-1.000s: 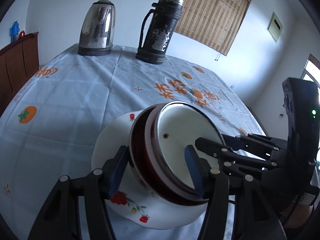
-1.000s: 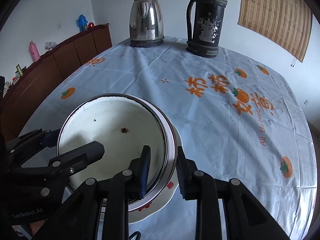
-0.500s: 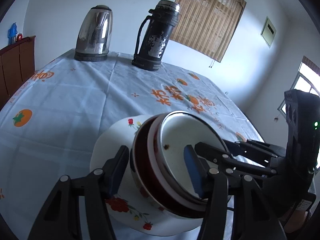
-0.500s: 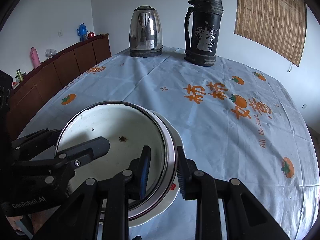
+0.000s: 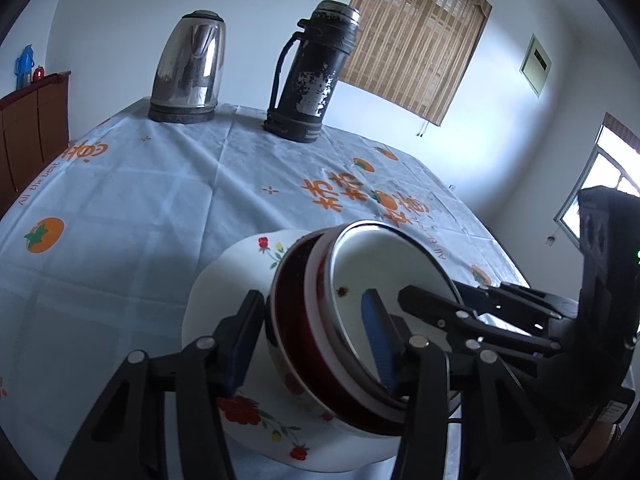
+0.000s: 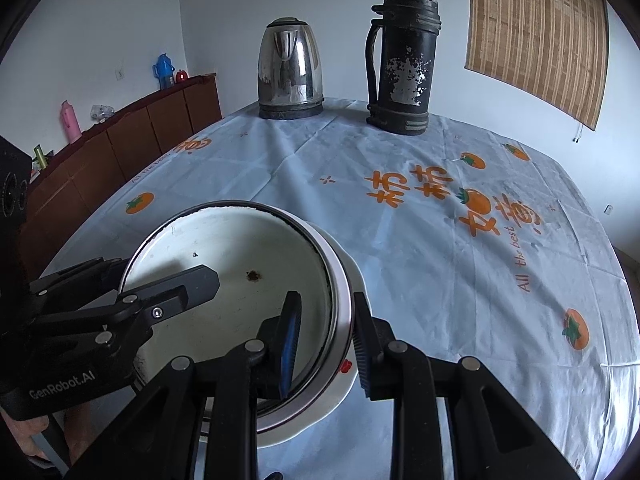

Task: Organize plates and bowls
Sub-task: 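Lower the nested bowl stack onto the red-flower plate with both tools, then open both tools and withdraw them from the bowl stack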

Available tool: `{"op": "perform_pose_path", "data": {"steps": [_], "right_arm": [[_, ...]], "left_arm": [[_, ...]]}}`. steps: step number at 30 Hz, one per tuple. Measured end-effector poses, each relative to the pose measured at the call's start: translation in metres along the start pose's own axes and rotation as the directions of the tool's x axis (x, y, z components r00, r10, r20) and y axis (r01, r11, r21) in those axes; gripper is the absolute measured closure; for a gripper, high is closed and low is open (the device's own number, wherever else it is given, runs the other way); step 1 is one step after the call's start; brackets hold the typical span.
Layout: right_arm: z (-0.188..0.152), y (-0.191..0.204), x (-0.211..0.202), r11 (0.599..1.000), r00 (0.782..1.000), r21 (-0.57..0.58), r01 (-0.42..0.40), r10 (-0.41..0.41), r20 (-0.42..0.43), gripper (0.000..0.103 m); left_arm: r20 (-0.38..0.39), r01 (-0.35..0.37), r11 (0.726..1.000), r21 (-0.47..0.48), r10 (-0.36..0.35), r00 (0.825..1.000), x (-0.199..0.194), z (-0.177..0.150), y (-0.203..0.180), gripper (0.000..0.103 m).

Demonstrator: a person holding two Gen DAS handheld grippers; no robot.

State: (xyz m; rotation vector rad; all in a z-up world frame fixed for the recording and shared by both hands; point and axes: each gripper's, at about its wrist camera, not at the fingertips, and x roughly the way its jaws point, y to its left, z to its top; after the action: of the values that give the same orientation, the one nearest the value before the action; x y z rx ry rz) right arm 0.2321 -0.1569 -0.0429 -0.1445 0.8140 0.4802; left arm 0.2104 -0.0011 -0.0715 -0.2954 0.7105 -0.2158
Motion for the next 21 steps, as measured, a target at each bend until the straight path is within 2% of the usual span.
{"op": "perform_pose_path", "data": {"steps": [16,21], "right_arm": [[-0.005,0.002,-0.006,1.0,0.999,0.003,0.009,-0.01,0.045,0.074],[-0.007,0.001,-0.008,1.0,0.998,0.005,0.001,-0.001,0.058,0.069]], "left_arm": [[0.046,-0.054,0.998,0.03,0.052,0.998,-0.004,-0.002,-0.002,0.051],[0.079,-0.06,0.998,0.032,0.057,0.995,-0.01,-0.002,-0.003,0.043]]}}
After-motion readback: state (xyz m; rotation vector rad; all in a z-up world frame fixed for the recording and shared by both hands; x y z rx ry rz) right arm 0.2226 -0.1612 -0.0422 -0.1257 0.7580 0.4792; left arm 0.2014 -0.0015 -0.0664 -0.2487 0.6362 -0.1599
